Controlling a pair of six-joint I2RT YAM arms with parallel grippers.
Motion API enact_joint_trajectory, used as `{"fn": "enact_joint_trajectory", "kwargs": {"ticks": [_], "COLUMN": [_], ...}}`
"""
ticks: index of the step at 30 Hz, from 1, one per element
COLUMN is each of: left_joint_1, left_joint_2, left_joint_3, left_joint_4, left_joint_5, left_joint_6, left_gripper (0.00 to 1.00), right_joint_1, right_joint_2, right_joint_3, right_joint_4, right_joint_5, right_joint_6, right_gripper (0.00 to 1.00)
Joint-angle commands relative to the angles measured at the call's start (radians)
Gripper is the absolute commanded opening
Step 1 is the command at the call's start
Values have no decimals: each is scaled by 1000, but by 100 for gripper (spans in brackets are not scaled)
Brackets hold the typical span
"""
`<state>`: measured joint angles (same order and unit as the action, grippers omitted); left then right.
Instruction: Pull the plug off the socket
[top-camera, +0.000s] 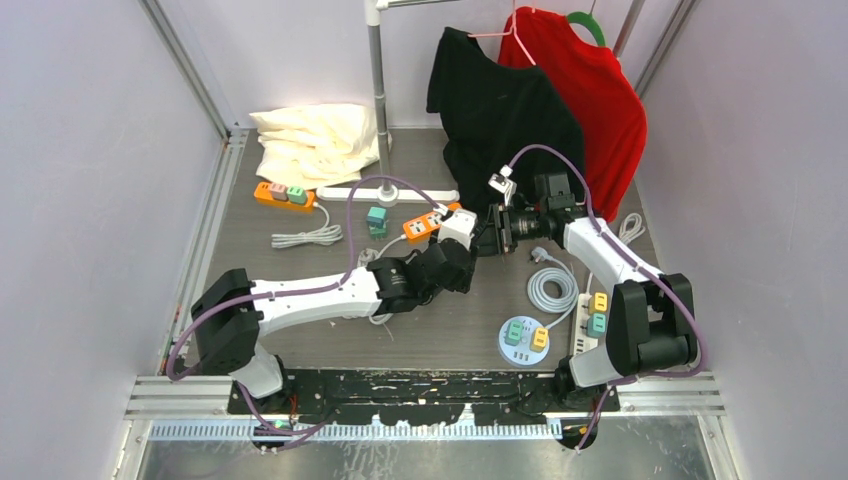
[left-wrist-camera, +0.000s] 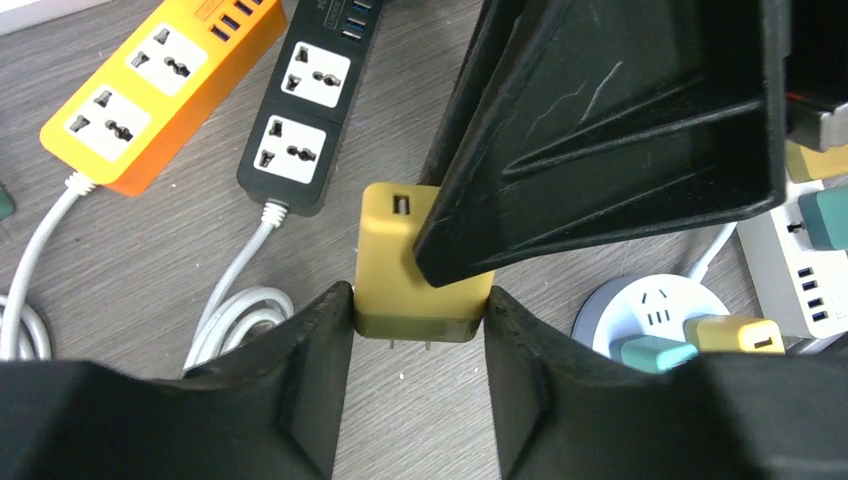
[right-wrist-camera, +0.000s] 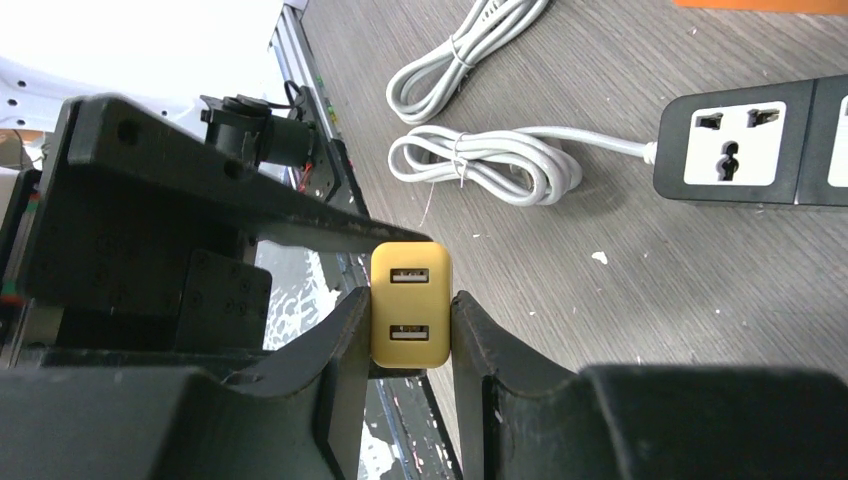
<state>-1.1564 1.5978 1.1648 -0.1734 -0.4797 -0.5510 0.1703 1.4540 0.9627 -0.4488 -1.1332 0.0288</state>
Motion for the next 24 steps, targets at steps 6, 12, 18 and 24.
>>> {"fn": "enact_joint_trajectory", "kwargs": {"ticks": [6,12,18,24], "left_joint_1": [0,1,3,7], "left_joint_2": [14,-16,-67,-116], "left_joint_3": [60,9,-70,-148], "left_joint_4": [7,47,96,121], "left_joint_5": [-48,-55,-80,-104], "left_joint_6": [55,69,72,72], "left_gripper": [30,0,0,0], "right_joint_1": [6,8,7,8], "right_joint_2": [-6,-9,-27,-32], "right_joint_3": [45,45,45,46], "right_joint_4": [13,10,-7,-17], "right_joint_5": [-23,-21,-19,-19], "right_joint_6": [9,3,-42,-68], "right_gripper": [6,26,54,63]}}
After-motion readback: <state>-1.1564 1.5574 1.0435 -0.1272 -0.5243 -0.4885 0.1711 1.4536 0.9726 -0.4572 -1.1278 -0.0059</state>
